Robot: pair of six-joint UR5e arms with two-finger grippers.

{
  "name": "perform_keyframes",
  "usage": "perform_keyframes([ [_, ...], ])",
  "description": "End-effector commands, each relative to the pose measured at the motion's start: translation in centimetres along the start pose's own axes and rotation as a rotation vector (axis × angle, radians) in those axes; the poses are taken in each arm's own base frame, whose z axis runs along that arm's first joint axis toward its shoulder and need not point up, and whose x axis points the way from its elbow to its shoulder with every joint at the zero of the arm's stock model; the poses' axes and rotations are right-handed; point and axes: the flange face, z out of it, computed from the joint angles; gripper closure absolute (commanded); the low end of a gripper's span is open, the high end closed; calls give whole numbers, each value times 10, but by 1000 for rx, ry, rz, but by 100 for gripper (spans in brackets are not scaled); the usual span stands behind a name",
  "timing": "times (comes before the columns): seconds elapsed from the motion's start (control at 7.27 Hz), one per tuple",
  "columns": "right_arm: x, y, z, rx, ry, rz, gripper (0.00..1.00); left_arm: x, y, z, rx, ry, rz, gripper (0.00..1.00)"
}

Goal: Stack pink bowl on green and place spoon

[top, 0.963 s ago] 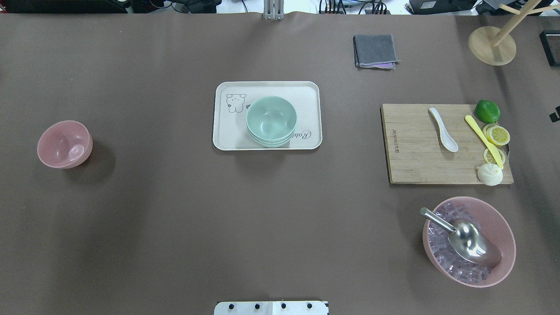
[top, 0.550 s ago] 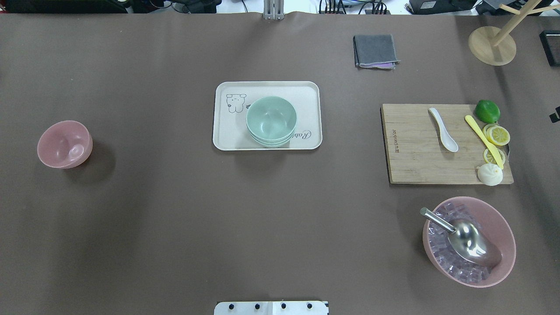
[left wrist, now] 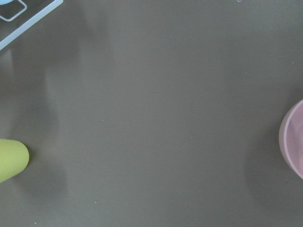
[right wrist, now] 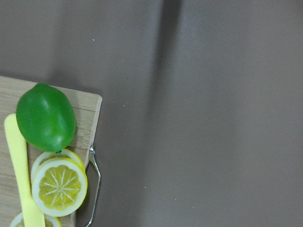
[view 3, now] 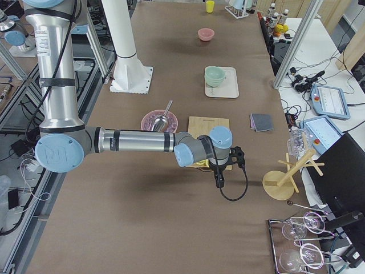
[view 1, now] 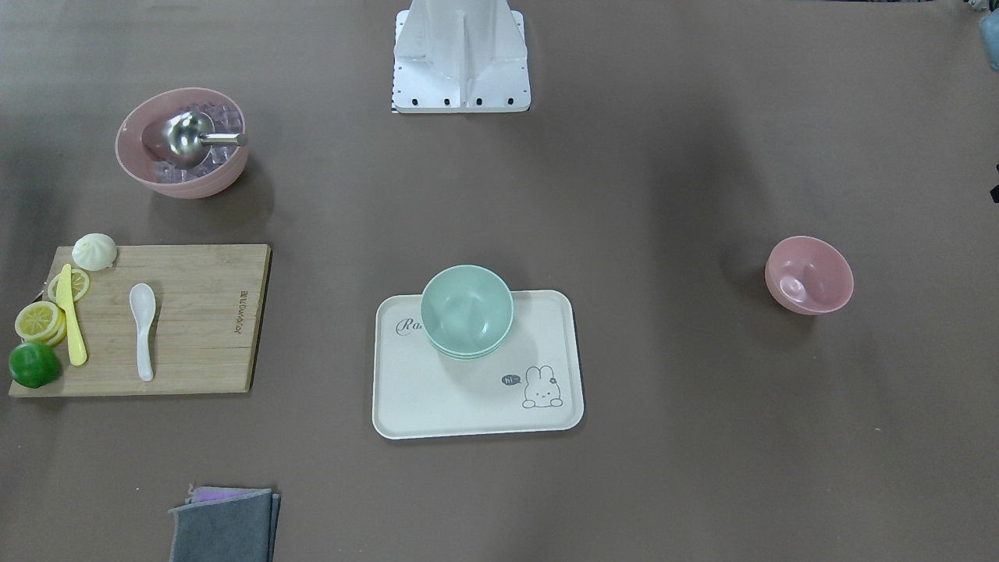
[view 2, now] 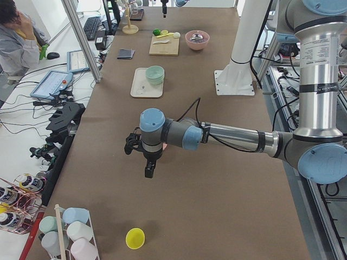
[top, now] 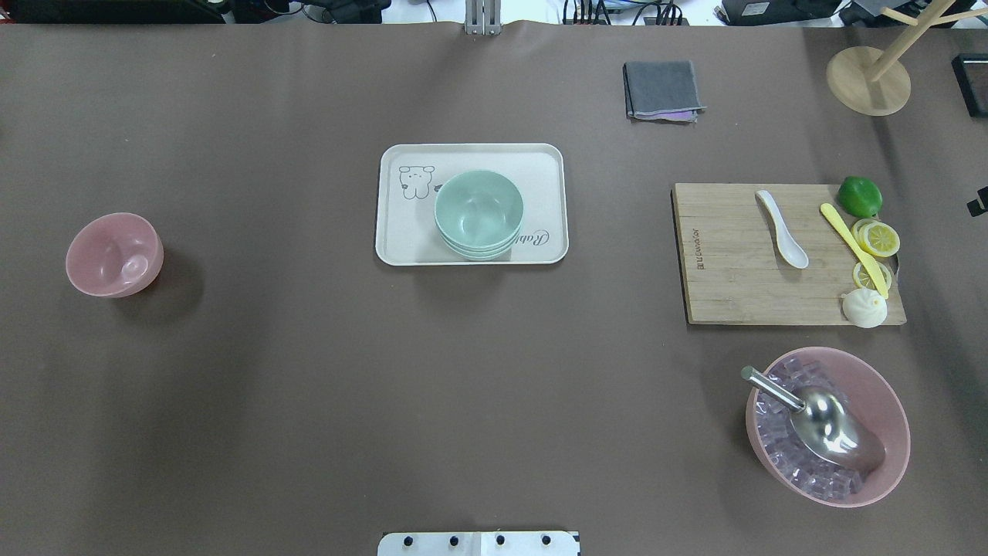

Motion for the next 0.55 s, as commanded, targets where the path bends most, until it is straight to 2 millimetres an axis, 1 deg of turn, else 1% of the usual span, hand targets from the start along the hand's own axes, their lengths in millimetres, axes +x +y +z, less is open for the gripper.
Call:
perform_keyframes([
  [0.0,-4,-3,0,1,-2,5,0,6,0,6,-16,71,-3,2],
  [0.14,-8,-6,1,1,-4,26,0,12,-3,9,-21,71,13,2],
  [0.28,-22,-13,4,-1,-10,22,0,21,-18,9,-9,70,37,2],
  [0.41,-35,-16,9,-9,-17,42,0,26,-27,16,-19,73,47,2],
])
